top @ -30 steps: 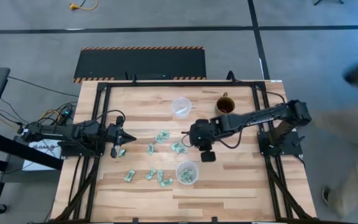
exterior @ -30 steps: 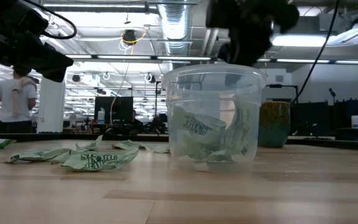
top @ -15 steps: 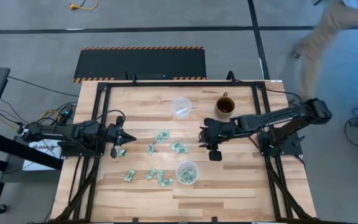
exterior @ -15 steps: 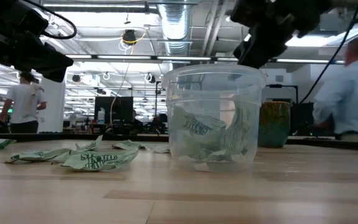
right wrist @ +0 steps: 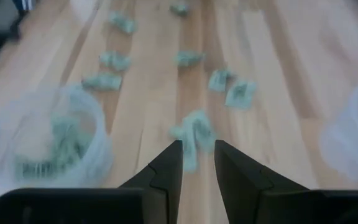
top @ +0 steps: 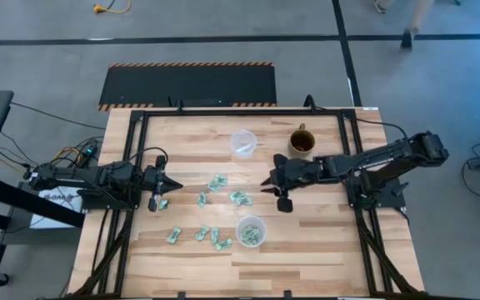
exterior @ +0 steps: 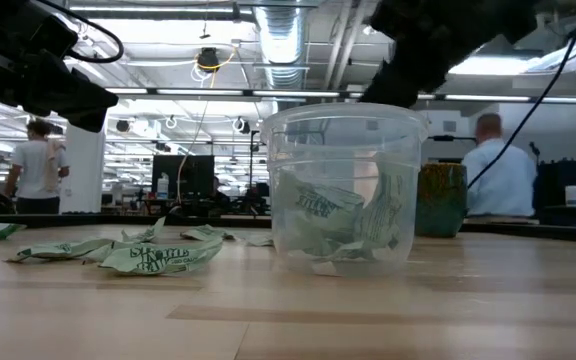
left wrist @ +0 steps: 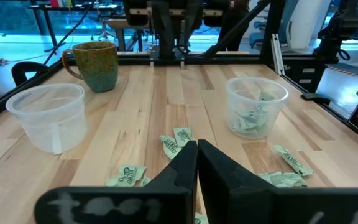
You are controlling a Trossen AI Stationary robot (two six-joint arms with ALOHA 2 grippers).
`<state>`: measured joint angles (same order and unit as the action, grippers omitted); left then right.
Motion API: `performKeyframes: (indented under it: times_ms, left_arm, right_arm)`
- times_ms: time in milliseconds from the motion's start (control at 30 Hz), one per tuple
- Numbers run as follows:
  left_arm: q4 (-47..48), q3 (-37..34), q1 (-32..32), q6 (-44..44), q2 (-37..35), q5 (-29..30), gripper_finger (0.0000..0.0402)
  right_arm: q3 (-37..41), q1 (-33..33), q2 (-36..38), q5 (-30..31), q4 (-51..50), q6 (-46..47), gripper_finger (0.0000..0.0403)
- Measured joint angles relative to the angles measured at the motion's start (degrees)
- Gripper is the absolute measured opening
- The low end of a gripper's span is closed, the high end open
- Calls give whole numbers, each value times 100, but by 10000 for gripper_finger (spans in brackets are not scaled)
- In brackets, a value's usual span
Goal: Pick and place Stevia / Truvia into bins
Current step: Put the stevia packet into the bottom transparent container
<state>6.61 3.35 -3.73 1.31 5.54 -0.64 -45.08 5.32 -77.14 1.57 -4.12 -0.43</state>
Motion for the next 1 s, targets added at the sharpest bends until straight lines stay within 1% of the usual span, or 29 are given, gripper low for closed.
performKeyframes:
  times_ms: [200, 300, 400, 567, 767, 867, 1000]
  left_arm:
    - [15, 1, 0, -1, -1, 2, 0]
    - [11, 1, 0, -1, -1, 2, 0]
    - [7, 1, 0, -1, 0, 0, 0]
    - [7, 1, 0, -1, 0, 2, 0]
    - [4, 1, 0, -1, 0, 0, 0]
    - [4, 1, 0, 0, 0, 0, 0]
    - [2, 1, 0, -1, 0, 0, 0]
  right_arm:
    - [-59, -57, 31, -7, -22, 9, 80]
    - [-59, -57, -46, -14, -42, 327, 75]
    - [-59, -61, -219, -20, -48, 454, 73]
    - [-59, 82, -656, -152, 41, 64, 72]
    - [-59, 205, -1190, -173, 147, 0, 72]
    - [-57, 195, -1327, -256, 174, 1, 72]
    - [-57, 105, -1412, -516, 343, 20, 72]
